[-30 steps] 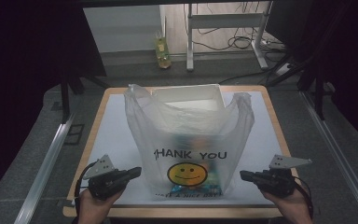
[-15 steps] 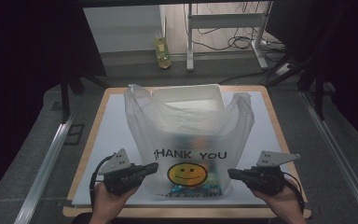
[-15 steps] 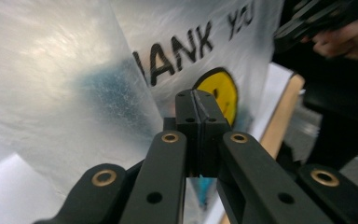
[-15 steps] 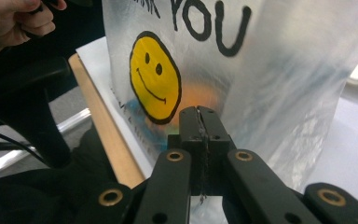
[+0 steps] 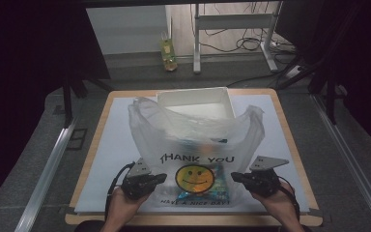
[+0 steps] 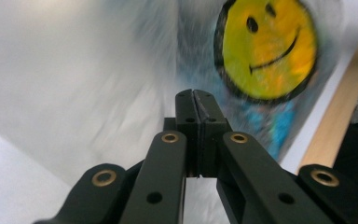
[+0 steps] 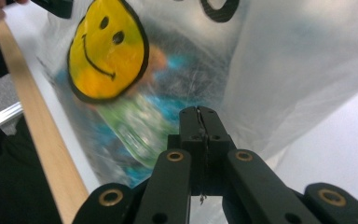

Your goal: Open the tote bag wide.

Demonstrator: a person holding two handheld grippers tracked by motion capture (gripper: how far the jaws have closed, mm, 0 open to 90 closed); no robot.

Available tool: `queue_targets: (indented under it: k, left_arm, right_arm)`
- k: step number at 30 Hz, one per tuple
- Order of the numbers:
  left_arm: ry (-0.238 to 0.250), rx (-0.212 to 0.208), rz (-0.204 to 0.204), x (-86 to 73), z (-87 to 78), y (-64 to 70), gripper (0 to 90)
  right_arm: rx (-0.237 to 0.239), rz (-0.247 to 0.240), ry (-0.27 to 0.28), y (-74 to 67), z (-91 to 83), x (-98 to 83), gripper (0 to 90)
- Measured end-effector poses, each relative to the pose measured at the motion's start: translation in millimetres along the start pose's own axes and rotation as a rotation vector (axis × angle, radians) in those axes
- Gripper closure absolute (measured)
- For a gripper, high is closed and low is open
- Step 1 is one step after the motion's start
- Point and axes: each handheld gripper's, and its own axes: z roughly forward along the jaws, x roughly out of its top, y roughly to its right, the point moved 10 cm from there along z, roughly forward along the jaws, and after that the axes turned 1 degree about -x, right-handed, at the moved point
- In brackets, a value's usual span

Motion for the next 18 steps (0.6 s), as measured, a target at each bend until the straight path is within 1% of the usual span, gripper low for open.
queue_targets:
  k: [1, 2, 4, 5, 6, 8, 9, 10, 12, 13, 14, 15, 17, 18]
  left_arm:
    - [-0.020, 0.000, -0.013, -5.4, 6.1, -2.7, 89.2]
    - [-0.020, 0.000, -0.013, -5.4, 6.1, -2.7, 89.2]
    - [-0.044, -0.004, -0.019, -10.7, 13.0, -4.6, 89.3]
    - [-0.061, 0.003, -0.025, -13.5, 16.2, -5.1, 89.3]
    - [-0.097, 0.005, -0.003, -18.5, 21.4, -7.8, 89.3]
    - [-0.105, -0.001, -0.010, -20.3, 24.4, -7.3, 89.3]
    - [-0.112, -0.008, -0.003, -21.7, 27.1, -7.6, 89.3]
    - [-0.130, -0.004, -0.001, -25.0, 29.9, -8.5, 89.3]
    - [-0.147, 0.008, 0.006, -29.0, 32.2, -8.8, 89.3]
    - [-0.149, 0.013, 0.014, -30.2, 32.1, -8.9, 89.3]
    - [-0.150, 0.014, 0.007, -30.5, 31.6, -9.1, 89.3]
    - [-0.152, 0.019, 0.008, -31.0, 30.9, -10.0, 89.3]
    - [-0.150, 0.023, 0.005, -31.4, 30.4, -10.9, 89.3]
    - [-0.142, 0.021, -0.012, -31.6, 29.8, -11.8, 89.3]
  right_arm:
    - [-0.006, 0.005, -0.024, 3.5, 6.3, -8.4, 89.0]
    - [-0.006, 0.005, -0.024, 3.5, 6.3, -8.4, 89.0]
    - [-0.008, 0.013, -0.044, 6.0, 12.0, -16.4, 88.9]
    - [-0.006, 0.015, -0.056, 6.5, 14.7, -20.4, 88.9]
    - [-0.008, 0.013, -0.078, 8.1, 19.4, -27.4, 88.9]
    - [-0.007, 0.011, -0.087, 8.7, 21.5, -30.3, 88.9]
    - [-0.005, 0.020, -0.100, 8.7, 23.0, -33.1, 88.9]
    - [-0.010, 0.008, -0.119, 11.5, 26.6, -38.4, 88.9]
    - [-0.017, 0.022, -0.130, 13.8, 28.7, -42.3, 88.9]
    - [-0.018, 0.024, -0.136, 15.3, 29.1, -44.3, 89.0]
    - [-0.023, 0.036, -0.132, 17.1, 29.1, -45.2, 89.0]
    - [-0.018, 0.049, -0.136, 18.0, 27.7, -46.1, 89.0]
    - [-0.028, 0.048, -0.136, 21.0, 25.7, -47.2, 89.0]
    - [-0.029, 0.059, -0.136, 21.6, 24.9, -47.6, 89.0]
